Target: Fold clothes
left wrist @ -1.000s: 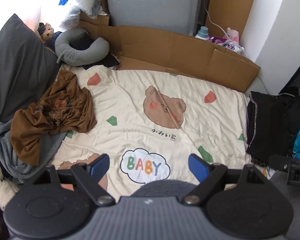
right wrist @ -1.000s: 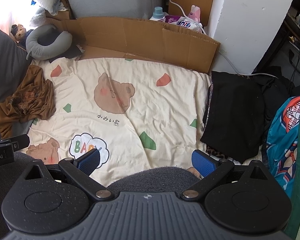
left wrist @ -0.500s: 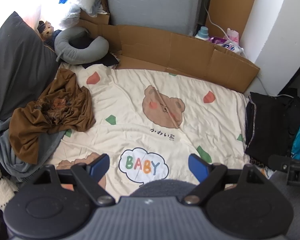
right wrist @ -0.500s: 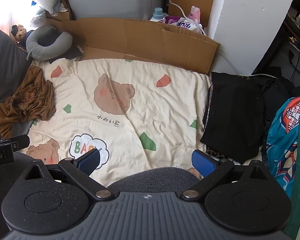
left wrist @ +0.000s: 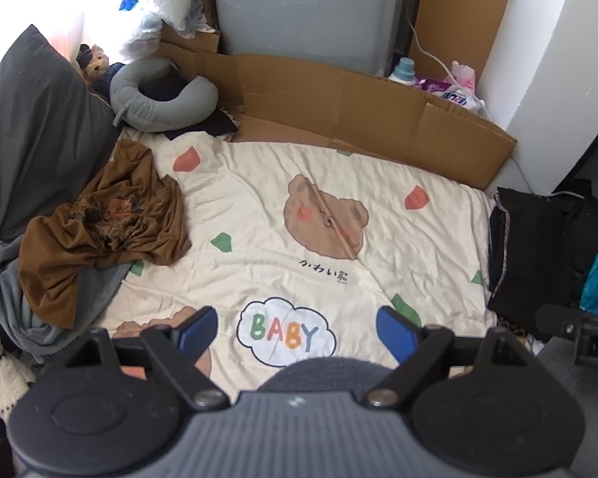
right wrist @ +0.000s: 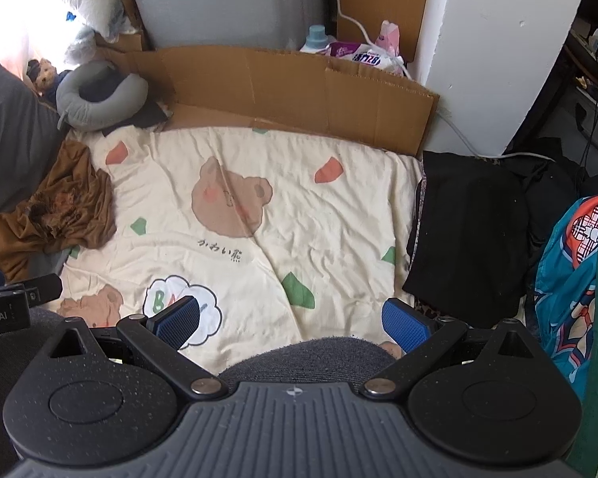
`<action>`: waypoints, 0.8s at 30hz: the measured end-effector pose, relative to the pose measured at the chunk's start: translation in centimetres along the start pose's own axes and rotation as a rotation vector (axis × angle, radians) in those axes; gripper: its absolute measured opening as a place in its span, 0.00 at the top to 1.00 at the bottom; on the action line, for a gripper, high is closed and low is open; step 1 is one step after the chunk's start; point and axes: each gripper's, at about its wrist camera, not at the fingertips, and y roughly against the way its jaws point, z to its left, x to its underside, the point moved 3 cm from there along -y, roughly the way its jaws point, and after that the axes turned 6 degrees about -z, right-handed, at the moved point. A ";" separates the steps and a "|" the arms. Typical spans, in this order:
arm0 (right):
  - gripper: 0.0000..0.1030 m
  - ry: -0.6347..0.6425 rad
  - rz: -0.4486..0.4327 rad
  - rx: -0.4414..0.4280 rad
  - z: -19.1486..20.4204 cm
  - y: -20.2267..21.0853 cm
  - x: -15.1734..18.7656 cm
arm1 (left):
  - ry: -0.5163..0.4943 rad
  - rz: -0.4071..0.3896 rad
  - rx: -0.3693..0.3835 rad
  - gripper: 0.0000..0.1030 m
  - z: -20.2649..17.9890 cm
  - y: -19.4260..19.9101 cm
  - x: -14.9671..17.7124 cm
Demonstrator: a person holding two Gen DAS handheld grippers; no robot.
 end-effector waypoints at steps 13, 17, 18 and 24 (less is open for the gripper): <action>0.02 -0.033 0.016 -0.027 -0.9 0.2 -0.1 | 0.009 -0.031 0.004 0.01 0.0 1.1 -0.1; 0.02 -0.045 0.020 -0.029 -1.3 0.5 -0.4 | 0.005 -0.023 0.019 0.01 0.0 1.5 -0.3; 0.02 -0.049 0.015 -0.025 -1.4 0.7 -0.6 | 0.004 -0.025 0.018 0.01 0.1 1.6 -0.4; 0.02 -0.073 -0.014 -0.017 -2.7 2.2 -1.6 | 0.018 -0.021 0.052 0.01 0.6 3.1 -1.5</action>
